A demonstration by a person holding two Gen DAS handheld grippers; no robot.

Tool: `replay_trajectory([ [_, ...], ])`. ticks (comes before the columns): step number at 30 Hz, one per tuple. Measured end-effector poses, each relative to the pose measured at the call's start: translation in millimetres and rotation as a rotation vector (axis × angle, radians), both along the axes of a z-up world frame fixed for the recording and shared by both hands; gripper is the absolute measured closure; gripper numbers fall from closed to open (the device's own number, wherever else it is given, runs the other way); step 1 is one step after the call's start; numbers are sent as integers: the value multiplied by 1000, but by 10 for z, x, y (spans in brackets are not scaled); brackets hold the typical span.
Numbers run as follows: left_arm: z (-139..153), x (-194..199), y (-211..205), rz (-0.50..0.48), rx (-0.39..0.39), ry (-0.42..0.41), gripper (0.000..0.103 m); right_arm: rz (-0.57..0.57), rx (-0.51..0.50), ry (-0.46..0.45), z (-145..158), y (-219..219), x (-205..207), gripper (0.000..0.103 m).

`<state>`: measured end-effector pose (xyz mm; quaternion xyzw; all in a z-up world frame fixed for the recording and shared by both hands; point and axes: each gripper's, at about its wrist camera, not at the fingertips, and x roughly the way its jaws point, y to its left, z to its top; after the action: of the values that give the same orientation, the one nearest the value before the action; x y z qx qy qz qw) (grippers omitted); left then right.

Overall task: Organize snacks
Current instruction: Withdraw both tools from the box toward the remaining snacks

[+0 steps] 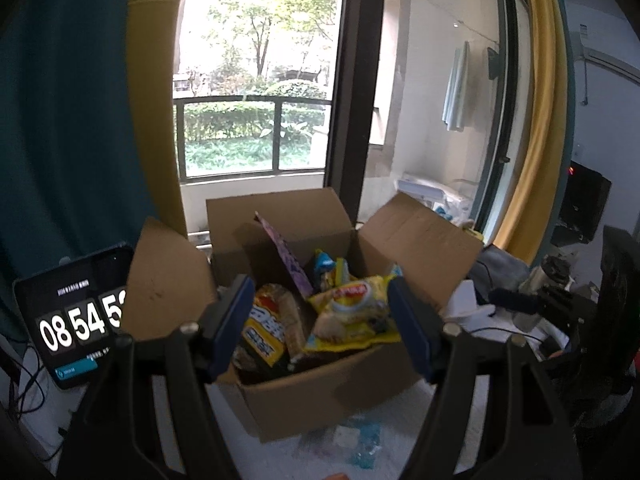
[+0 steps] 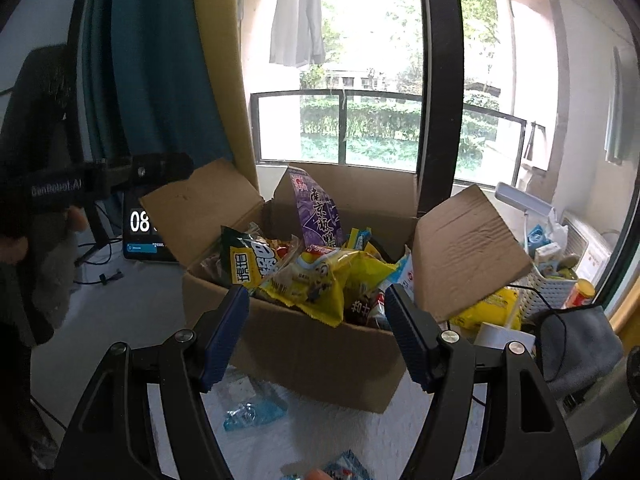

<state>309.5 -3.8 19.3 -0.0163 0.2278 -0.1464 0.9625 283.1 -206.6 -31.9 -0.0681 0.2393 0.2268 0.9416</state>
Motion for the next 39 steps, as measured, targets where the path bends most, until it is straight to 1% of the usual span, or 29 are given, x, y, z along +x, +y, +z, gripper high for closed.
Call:
replay_trajectory([
  [3,-81,-141,-2,-8,-7,8,31,7,2,7,-20,-22,-88,30],
  [6,-211,-277,21,-12,-19,25,27,21,-8,26,-106,-10,-154,30],
  [8,-313,-356,56,-8,-26,46,25,29,-12,45,-189,20,-186,30],
  [15,-735,-545,211,13,-39,143,25,60,-16,123,-488,132,-222,30],
  [19,-991,-657,373,45,-63,194,25,83,-8,173,-652,210,-244,30],
  [23,-1239,-779,567,84,-80,243,25,130,-20,239,-916,405,-328,30],
  [25,-1345,-854,658,103,-86,260,25,166,-29,288,-1095,555,-380,30],
  [27,-1432,-956,730,119,-78,268,25,203,-42,325,-1244,711,-452,30],
  [32,-1578,-1167,880,153,-80,285,25,273,-16,411,-1477,1025,-592,31],
  [38,-1736,-1343,1034,186,-92,314,25,364,-37,469,-1656,1385,-771,40],
  [39,-1750,-1351,1049,188,-96,320,25,379,-45,487,-1706,1447,-801,43],
])
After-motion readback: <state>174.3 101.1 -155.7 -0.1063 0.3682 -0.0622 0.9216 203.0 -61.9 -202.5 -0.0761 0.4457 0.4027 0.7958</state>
